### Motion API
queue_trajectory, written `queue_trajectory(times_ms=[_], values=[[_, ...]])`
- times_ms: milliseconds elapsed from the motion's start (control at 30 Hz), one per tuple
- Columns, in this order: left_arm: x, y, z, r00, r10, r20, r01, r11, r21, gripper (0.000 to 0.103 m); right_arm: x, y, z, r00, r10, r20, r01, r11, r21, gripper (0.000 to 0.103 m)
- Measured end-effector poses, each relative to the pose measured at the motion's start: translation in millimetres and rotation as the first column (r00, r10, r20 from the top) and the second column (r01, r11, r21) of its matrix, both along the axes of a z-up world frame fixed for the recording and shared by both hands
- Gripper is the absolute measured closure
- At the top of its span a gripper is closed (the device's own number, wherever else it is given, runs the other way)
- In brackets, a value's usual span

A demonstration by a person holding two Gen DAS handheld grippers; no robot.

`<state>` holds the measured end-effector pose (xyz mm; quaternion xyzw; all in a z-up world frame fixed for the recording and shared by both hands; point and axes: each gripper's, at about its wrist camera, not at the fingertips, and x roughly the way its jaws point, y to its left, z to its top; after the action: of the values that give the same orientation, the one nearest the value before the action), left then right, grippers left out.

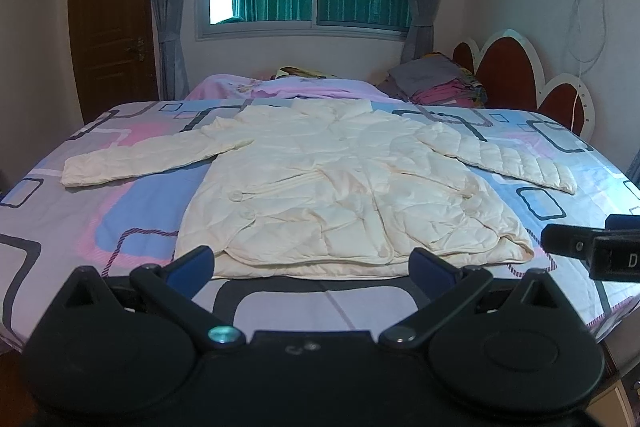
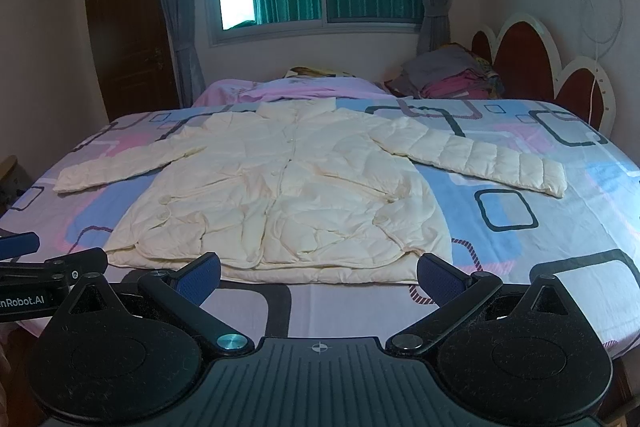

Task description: Fold large clothes

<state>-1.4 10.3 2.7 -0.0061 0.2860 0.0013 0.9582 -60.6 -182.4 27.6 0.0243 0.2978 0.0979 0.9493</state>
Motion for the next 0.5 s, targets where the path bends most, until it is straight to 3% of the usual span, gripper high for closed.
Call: queue_trajectory(times_ms=[500], values=[[1.5, -2.7, -3.3, 1.000, 0.004, 0.003, -0.004, 1.000, 0.002, 0.000, 0.8, 1.5, 2.0, 1.000, 0.001, -0.001, -0.001, 1.000, -0.004, 0.000]])
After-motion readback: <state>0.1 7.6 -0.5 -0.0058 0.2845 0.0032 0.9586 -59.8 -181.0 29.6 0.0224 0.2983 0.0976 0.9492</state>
